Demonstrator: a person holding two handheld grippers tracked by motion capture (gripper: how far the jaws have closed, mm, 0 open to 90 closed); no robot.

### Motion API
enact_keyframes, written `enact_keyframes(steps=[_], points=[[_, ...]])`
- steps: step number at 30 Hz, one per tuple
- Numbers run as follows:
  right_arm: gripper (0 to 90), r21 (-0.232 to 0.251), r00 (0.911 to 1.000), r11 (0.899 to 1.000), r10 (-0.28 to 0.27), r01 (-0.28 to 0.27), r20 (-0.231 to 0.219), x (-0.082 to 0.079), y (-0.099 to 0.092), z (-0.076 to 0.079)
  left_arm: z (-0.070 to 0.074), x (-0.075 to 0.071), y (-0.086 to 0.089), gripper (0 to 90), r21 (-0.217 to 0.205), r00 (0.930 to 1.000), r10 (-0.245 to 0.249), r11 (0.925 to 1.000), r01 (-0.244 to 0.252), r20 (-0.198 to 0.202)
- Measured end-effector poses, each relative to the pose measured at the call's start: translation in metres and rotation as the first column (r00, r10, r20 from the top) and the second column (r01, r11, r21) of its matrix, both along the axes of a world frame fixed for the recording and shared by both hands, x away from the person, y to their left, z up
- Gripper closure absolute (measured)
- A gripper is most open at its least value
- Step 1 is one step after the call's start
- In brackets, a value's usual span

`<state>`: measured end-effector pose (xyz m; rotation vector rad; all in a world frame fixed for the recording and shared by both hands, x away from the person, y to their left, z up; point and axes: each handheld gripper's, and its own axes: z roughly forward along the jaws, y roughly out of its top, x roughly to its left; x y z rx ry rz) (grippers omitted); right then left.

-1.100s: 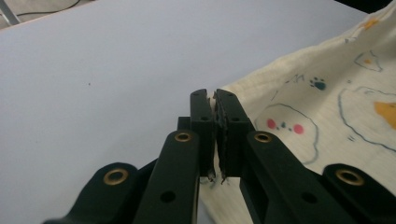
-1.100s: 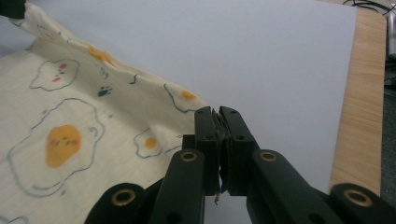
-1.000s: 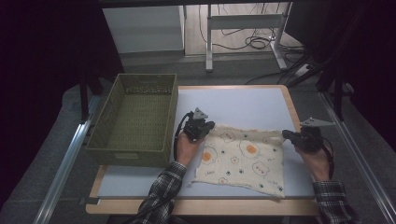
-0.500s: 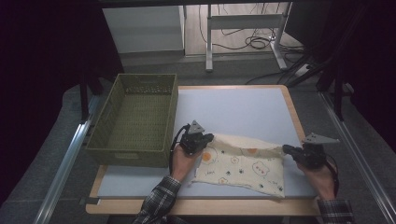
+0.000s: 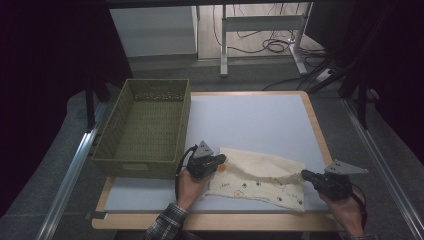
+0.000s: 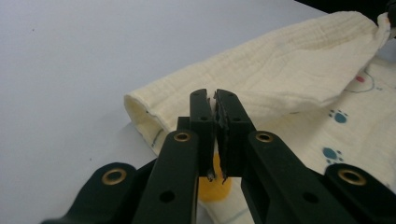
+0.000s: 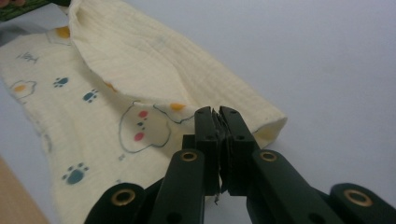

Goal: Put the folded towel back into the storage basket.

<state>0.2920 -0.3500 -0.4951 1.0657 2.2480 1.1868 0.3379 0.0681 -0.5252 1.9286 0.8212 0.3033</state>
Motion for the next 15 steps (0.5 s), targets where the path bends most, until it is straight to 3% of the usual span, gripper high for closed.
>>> enact_keyframes(steps=[6, 15], points=[[86.7, 0.005, 0.9996, 1.000, 0.021, -0.021, 0.019, -0.021, 0.001, 0.002, 0.002, -0.018, 0.007, 86.0, -0.016, 0.9998, -0.017, 0.9997, 0.017, 0.006], [86.7, -0.015, 0.9985, 0.998, 0.054, -0.054, -0.009, -0.040, 0.007, -0.005, -0.001, -0.040, 0.012, 85.9, -0.019, 0.9994, -0.030, 0.9994, 0.030, 0.015]])
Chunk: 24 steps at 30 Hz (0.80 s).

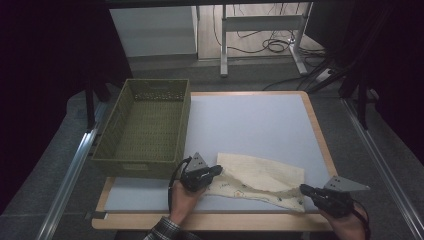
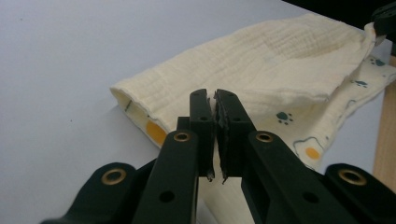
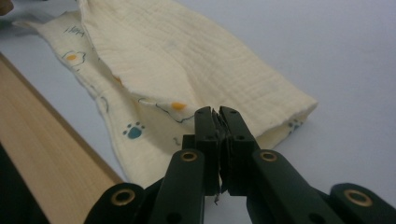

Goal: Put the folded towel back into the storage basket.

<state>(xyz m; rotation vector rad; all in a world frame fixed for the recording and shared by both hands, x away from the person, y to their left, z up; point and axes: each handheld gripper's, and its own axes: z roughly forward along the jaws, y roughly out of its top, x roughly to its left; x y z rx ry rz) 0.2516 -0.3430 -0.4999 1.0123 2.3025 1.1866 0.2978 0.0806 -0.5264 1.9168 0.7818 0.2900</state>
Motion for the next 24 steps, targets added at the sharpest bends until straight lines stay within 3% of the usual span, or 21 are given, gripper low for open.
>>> enact_keyframes(steps=[4, 7, 11, 13, 17, 24], points=[[86.6, 0.004, 0.9999, 1.000, 0.011, -0.011, -0.005, -0.009, 0.000, -0.001, 0.002, -0.010, 0.002, 85.9, -0.009, 0.9999, -0.016, 0.9998, 0.016, 0.005], [86.5, 0.004, 0.9998, 1.000, 0.017, -0.017, -0.010, -0.015, -0.001, -0.003, 0.001, -0.017, 0.002, 85.6, 0.018, 0.9998, -0.016, 0.9997, 0.016, 0.011], [85.8, 0.015, 0.9992, 1.000, 0.028, -0.027, -0.028, -0.023, -0.001, -0.008, -0.005, -0.023, 0.006, 84.3, 0.020, 0.9997, -0.019, 0.9996, 0.019, -0.013], [83.2, 0.018, 0.9986, 0.999, 0.034, -0.033, -0.041, -0.027, 0.000, -0.011, -0.009, -0.026, 0.009, 81.0, 0.017, 0.9990, -0.024, 0.9996, 0.025, -0.037], [69.2, 0.026, 0.9972, 0.999, 0.029, -0.027, -0.069, -0.033, -0.001, -0.013, -0.015, -0.033, 0.017, 69.2, 0.013, 0.9974, -0.018, 0.9997, 0.019, -0.070], [61.7, 0.043, 0.9978, 0.999, 0.027, -0.024, -0.060, -0.043, -0.012, 0.010, -0.006, -0.042, 0.033, 53.1, -0.006, 0.9978, 0.011, 0.9999, -0.012, -0.065]])
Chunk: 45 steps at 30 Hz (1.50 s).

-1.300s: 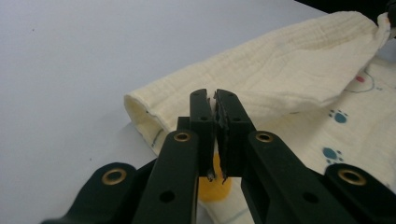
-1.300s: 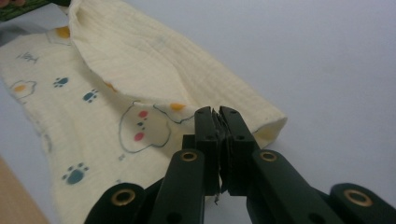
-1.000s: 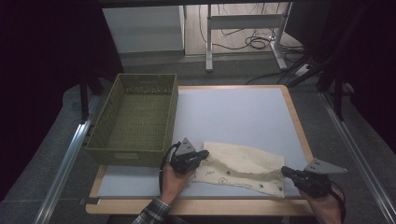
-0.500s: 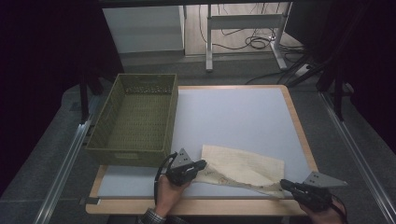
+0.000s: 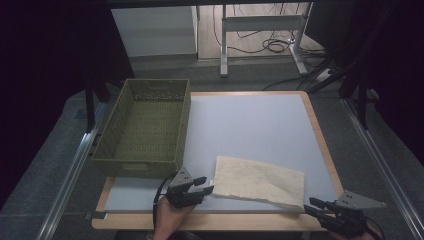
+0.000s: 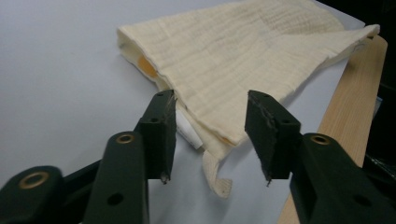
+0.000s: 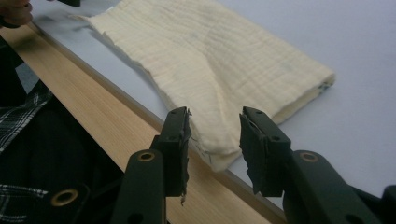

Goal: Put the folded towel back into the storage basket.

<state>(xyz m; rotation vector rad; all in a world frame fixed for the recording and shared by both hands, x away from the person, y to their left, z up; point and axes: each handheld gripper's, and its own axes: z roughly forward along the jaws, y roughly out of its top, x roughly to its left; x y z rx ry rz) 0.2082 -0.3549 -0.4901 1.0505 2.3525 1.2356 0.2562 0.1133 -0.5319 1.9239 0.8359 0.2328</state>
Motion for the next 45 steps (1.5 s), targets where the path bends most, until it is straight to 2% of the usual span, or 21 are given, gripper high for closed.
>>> enact_keyframes(steps=[2, 4, 14, 15, 17, 18, 20, 22, 25, 26, 31, 33, 36, 39, 41, 43, 44, 45], points=[[61.3, -0.023, 0.9998, 1.000, -0.016, 0.016, 0.009, 0.001, -0.002, 0.004, 0.004, 0.000, 0.001, 51.2, -0.004, 1.0000, 0.002, 1.0000, -0.002, 0.006], [61.3, -0.021, 0.9996, 0.999, -0.025, 0.025, 0.010, 0.005, -0.004, 0.005, 0.005, 0.003, -0.002, 51.0, 0.006, 1.0000, -0.001, 1.0000, 0.001, 0.004], [61.8, 0.011, 0.9963, 0.996, -0.086, 0.086, -0.009, 0.050, -0.001, -0.005, -0.004, 0.029, -0.035, 44.6, 0.087, 0.9998, -0.010, 0.9961, 0.011, -0.020], [61.2, 0.024, 0.9970, 0.997, -0.076, 0.076, -0.013, 0.050, 0.002, -0.006, -0.006, 0.030, -0.038, 43.3, 0.113, 0.9999, -0.004, 0.9935, 0.006, -0.016], [58.3, 0.018, 0.9985, 0.999, -0.051, 0.052, -0.017, 0.046, 0.009, -0.008, -0.010, 0.032, -0.040, 42.1, 0.149, 0.9998, 0.002, 0.9888, 0.000, -0.019], [56.3, 0.001, 0.9990, 0.999, -0.041, 0.041, -0.019, 0.043, 0.013, -0.011, -0.011, 0.033, -0.041, 41.2, 0.158, 0.9995, 0.007, 0.9874, -0.002, -0.030], [53.7, -0.021, 0.9993, 0.999, -0.028, 0.027, -0.026, 0.037, 0.017, -0.016, -0.010, 0.032, -0.041, 40.2, 0.167, 0.9998, 0.009, 0.9859, -0.005, -0.020], [52.4, -0.048, 0.9990, 0.998, -0.032, 0.031, -0.031, 0.032, 0.018, -0.023, -0.011, 0.033, -0.042, 39.5, 0.199, 0.9996, 0.018, 0.9800, -0.013, -0.021], [52.6, -0.109, 0.9981, 0.992, -0.059, 0.056, -0.021, 0.030, 0.017, -0.031, -0.012, 0.034, -0.045, 38.6, 0.226, 0.9993, 0.023, 0.9740, -0.016, -0.029], [52.8, -0.133, 0.9976, 0.989, -0.069, 0.066, -0.012, 0.031, 0.015, -0.034, -0.012, 0.034, -0.045, 38.8, 0.226, 0.9993, 0.023, 0.9741, -0.017, -0.027], [53.0, -0.124, 0.9964, 0.989, -0.084, 0.083, -0.006, 0.033, 0.011, -0.031, -0.012, 0.034, -0.045, 38.9, 0.225, 0.9993, 0.026, 0.9741, -0.019, -0.028], [53.0, -0.100, 0.9953, 0.990, -0.096, 0.096, 0.004, 0.036, 0.010, -0.025, -0.012, 0.034, -0.045, 38.9, 0.225, 0.9993, 0.026, 0.9741, -0.019, -0.029], [55.2, -0.075, 0.9912, 0.988, -0.131, 0.132, 0.016, 0.047, 0.008, -0.018, -0.012, 0.034, -0.045, 38.9, 0.225, 0.9992, 0.025, 0.9743, -0.018, -0.030], [59.6, -0.073, 0.9870, 0.984, -0.161, 0.161, 0.007, 0.065, 0.007, -0.020, -0.012, 0.034, -0.045, 38.9, 0.224, 0.9992, 0.025, 0.9744, -0.018, -0.030], [66.1, -0.074, 0.9856, 0.983, -0.169, 0.169, -0.002, 0.076, 0.007, -0.023, -0.012, 0.034, -0.045, 38.9, 0.223, 0.9992, 0.025, 0.9746, -0.018, -0.031], [77.5, -0.075, 0.9866, 0.984, -0.163, 0.162, -0.004, 0.081, 0.009, -0.027, -0.012, 0.034, -0.045, 38.9, 0.224, 0.9992, 0.026, 0.9745, -0.018, -0.031], [84.8, -0.092, 0.9873, 0.983, -0.159, 0.158, 0.004, 0.083, 0.011, -0.029, -0.012, 0.034, -0.045, 38.9, 0.224, 0.9992, 0.026, 0.9745, -0.018, -0.031], [88.1, -0.103, 0.9877, 0.982, -0.156, 0.156, 0.006, 0.084, 0.013, -0.030, -0.012, 0.034, -0.045, 38.9, 0.224, 0.9992, 0.026, 0.9744, -0.018, -0.031]])
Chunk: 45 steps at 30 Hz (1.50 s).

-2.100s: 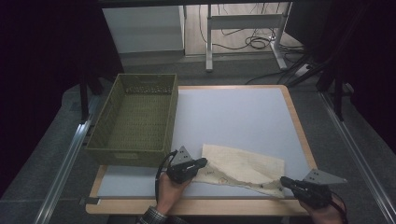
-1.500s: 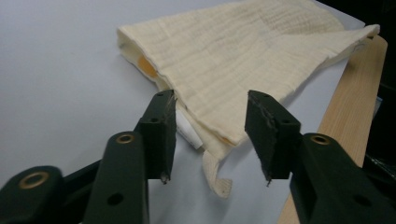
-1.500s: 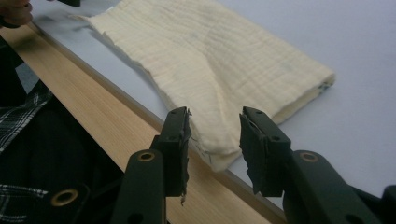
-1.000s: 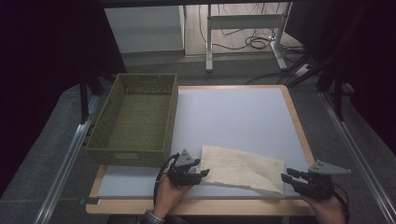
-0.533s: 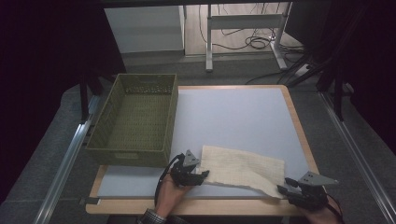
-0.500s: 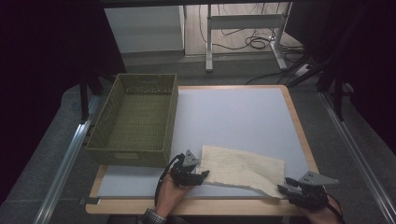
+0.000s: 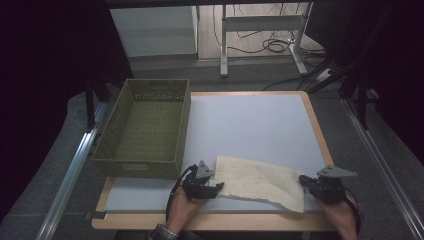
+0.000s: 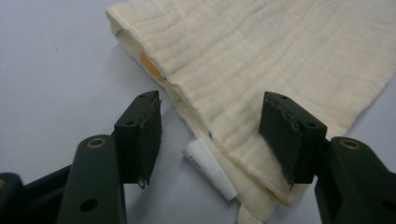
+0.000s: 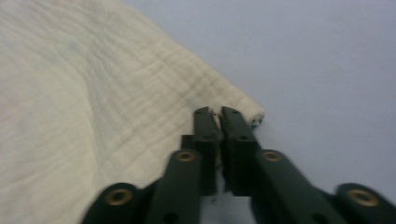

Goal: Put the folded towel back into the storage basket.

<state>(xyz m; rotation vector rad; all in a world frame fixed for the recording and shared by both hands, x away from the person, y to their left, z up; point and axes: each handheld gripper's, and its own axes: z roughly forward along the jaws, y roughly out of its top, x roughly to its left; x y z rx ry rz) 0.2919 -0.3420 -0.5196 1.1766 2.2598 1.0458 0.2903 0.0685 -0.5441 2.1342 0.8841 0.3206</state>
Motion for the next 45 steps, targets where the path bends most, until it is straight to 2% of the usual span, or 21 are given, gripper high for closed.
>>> enact_keyframes(steps=[2, 5, 7, 8, 9, 10, 12, 16, 18, 21, 28, 30, 32, 36, 38, 40, 43, 45], points=[[89.3, -0.009, 1.0000, 1.000, 0.000, 0.000, 0.009, 0.000, 0.002, 0.001, 0.000, 0.000, 0.000, 39.0, 0.000, 1.0000, 0.000, 1.0000, 0.000, 0.000], [89.6, -0.006, 0.9986, 1.000, -0.021, 0.022, 0.049, 0.000, 0.000, 0.009, 0.000, 0.000, 0.000, 39.2, 0.000, 1.0000, 0.001, 1.0000, -0.001, 0.000], [89.6, -0.019, 0.9977, 0.999, -0.032, 0.034, 0.060, 0.004, -0.002, 0.009, 0.000, 0.000, 0.000, 39.2, -0.001, 1.0000, 0.001, 1.0000, -0.001, 0.000], [89.5, -0.029, 0.9981, 0.999, -0.039, 0.040, 0.048, 0.007, -0.004, 0.007, 0.000, 0.000, 0.000, 39.2, -0.001, 1.0000, 0.001, 1.0000, -0.001, -0.001], [89.3, -0.020, 0.9993, 0.999, -0.037, 0.038, 0.008, 0.011, -0.005, 0.002, 0.000, 0.000, 0.000, 39.1, -0.002, 1.0000, 0.000, 1.0000, 0.000, -0.001], [89.1, -0.014, 0.9994, 0.999, -0.035, 0.035, -0.005, 0.012, -0.006, -0.001, 0.000, 0.000, 0.000, 39.1, -0.003, 1.0000, 0.000, 1.0000, 0.000, -0.002], [86.9, 0.026, 0.9991, 0.999, -0.043, 0.043, -0.001, 0.011, -0.010, -0.001, 0.000, 0.001, 0.001, 36.7, -0.008, 0.9999, -0.009, 0.9999, 0.009, -0.009], [77.7, 0.041, 0.9977, 0.998, -0.058, 0.056, 0.036, 0.009, -0.013, 0.009, 0.002, 0.004, 0.002, 35.8, -0.041, 0.9998, -0.015, 0.9990, 0.014, -0.015], [75.3, 0.039, 0.9968, 0.997, -0.067, 0.065, 0.044, 0.010, -0.014, 0.013, 0.006, 0.008, 0.000, 38.6, -0.030, 0.9998, -0.006, 0.9995, 0.006, -0.017], [71.7, 0.042, 0.9959, 0.996, -0.076, 0.073, 0.050, 0.015, -0.014, 0.016, 0.016, 0.018, -0.003, 44.3, -0.039, 0.9998, 0.021, 0.9990, -0.021, 0.000], [69.1, 0.052, 0.9961, 0.996, -0.077, 0.075, 0.043, 0.022, -0.012, 0.017, 0.031, 0.051, -0.013, 55.3, -0.013, 0.9947, 0.096, 0.9954, -0.095, 0.037], [68.8, 0.057, 0.9962, 0.996, -0.077, 0.074, 0.041, 0.023, -0.012, 0.017, 0.031, 0.062, -0.014, 57.2, -0.010, 0.9928, 0.117, 0.9931, -0.117, 0.026], [68.3, 0.061, 0.9960, 0.995, -0.079, 0.076, 0.043, 0.024, -0.012, 0.017, 0.027, 0.073, -0.014, 59.0, -0.010, 0.9921, 0.125, 0.9921, -0.125, -0.002], [67.5, 0.071, 0.9971, 0.995, -0.070, 0.068, 0.029, 0.026, -0.014, 0.013, 0.015, 0.083, -0.012, 60.6, -0.004, 0.9900, 0.134, 0.9909, -0.134, -0.044], [66.5, 0.069, 0.9975, 0.995, -0.070, 0.068, 0.015, 0.028, -0.014, 0.008, 0.008, 0.085, -0.013, 59.8, 0.014, 0.9896, 0.132, 0.9912, -0.131, -0.057], [64.4, 0.073, 0.9975, 0.995, -0.070, 0.070, 0.004, 0.030, -0.014, 0.004, 0.007, 0.086, -0.012, 57.7, 0.002, 0.9904, 0.127, 0.9919, -0.127, -0.054], [62.4, 0.057, 0.9976, 0.996, -0.069, 0.069, -0.007, 0.032, -0.012, -0.001, 0.008, 0.086, -0.014, 55.0, 0.026, 0.9916, 0.121, 0.9924, -0.120, -0.045], [62.8, 0.048, 0.9979, 0.997, -0.062, 0.063, -0.020, 0.034, -0.009, -0.005, 0.007, 0.085, -0.014, 56.8, 0.023, 0.9922, 0.116, 0.9931, -0.115, -0.044]])
